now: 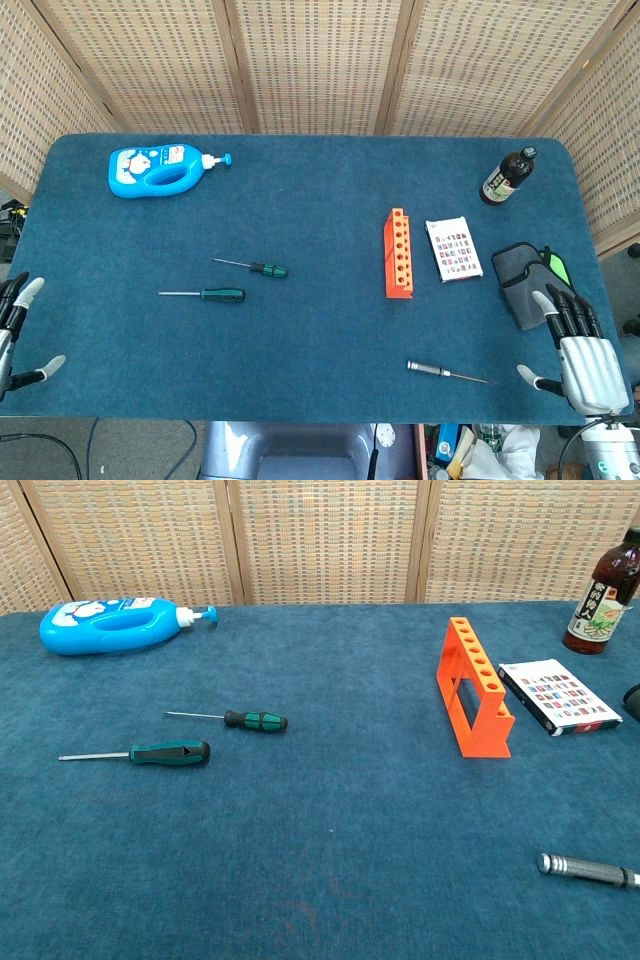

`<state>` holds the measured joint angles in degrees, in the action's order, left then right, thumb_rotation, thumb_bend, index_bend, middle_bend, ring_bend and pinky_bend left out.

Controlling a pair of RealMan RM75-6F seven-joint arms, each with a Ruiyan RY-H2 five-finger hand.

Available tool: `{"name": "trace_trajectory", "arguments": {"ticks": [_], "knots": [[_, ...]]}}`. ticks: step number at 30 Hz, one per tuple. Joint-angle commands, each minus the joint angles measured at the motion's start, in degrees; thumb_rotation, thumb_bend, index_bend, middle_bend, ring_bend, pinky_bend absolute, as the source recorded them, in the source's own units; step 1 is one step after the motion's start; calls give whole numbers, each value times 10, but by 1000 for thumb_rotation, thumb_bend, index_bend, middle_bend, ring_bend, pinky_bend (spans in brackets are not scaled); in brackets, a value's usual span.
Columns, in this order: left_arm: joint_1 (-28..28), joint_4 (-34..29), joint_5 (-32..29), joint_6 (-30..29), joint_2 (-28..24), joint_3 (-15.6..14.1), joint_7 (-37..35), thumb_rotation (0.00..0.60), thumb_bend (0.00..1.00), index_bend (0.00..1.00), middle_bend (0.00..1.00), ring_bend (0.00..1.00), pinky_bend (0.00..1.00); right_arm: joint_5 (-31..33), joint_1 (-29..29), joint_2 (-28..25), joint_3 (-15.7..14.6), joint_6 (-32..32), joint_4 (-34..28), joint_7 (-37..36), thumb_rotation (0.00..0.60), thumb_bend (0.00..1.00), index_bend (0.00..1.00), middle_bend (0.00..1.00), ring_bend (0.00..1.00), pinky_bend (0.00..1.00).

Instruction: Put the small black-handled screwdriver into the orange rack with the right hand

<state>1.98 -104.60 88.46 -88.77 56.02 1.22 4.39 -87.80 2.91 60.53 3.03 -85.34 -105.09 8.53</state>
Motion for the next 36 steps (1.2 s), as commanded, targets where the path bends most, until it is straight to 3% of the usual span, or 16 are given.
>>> {"name": "trace_trajectory", "arguments": {"ticks": [1, 9, 11, 14, 19, 28, 36], "knots": [[1, 0, -4, 2, 0, 2, -1, 600, 0, 0, 0, 0, 0, 10, 5, 9, 1, 7, 1, 20, 600, 0, 0, 0, 0, 0], [0, 1, -14, 3, -6, 5, -11, 600, 0, 0, 0, 0, 0, 14, 14, 26, 5, 15, 2, 24, 600, 0, 26, 0, 0, 0], [0, 0, -15, 5, -6, 5, -10, 600, 0, 0, 0, 0, 0, 14, 20, 30, 3, 28, 2, 27, 600, 0, 100, 0, 0, 0], [4, -2, -18, 11, -5, 6, -2, 600, 0, 0, 0, 0, 0, 33, 65, 33, -9, 131, -12, 26, 600, 0, 213, 0, 0, 0], [11, -6, -29, 21, -3, 11, 9, 600, 0, 0, 0, 0, 0, 73, 111, 51, -3, 208, -20, 49, 600, 0, 320, 0, 0, 0], [20, -8, -46, 38, 2, 15, 25, 600, 0, 0, 0, 0, 0, 183, 148, 144, 13, 234, 14, 157, 600, 78, 405, 0, 0, 0], [22, -9, -53, 41, 4, 17, 30, 600, 0, 0, 0, 0, 0, 183, 150, 202, -15, 213, 53, 224, 600, 132, 439, 0, 0, 0]]}}
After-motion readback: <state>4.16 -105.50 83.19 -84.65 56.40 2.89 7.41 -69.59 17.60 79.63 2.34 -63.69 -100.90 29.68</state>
